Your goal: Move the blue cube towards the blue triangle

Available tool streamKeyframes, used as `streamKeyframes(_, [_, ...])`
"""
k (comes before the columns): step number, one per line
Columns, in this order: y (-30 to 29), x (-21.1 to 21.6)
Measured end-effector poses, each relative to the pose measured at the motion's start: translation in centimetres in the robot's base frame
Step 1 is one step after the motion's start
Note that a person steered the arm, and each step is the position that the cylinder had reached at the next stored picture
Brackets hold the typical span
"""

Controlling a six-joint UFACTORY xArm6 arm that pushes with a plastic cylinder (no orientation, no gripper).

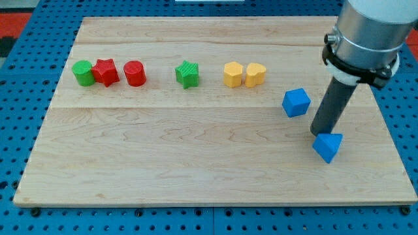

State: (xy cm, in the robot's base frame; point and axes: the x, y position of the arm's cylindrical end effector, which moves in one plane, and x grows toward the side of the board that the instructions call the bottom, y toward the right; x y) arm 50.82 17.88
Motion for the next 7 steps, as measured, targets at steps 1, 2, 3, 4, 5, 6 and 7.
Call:
streamKeyframes(1, [0.0, 1.9])
streamKeyframes(2, [0.2, 2.3])
streamKeyframes(3, [2.5, 1.6])
streamKeyframes(4, [4.6, -6.9])
streamKeyframes(5, [-0.2, -13.8])
streamKeyframes(6, [-4.0, -12.6])
streamKeyframes(7, [-1.8, -8.0])
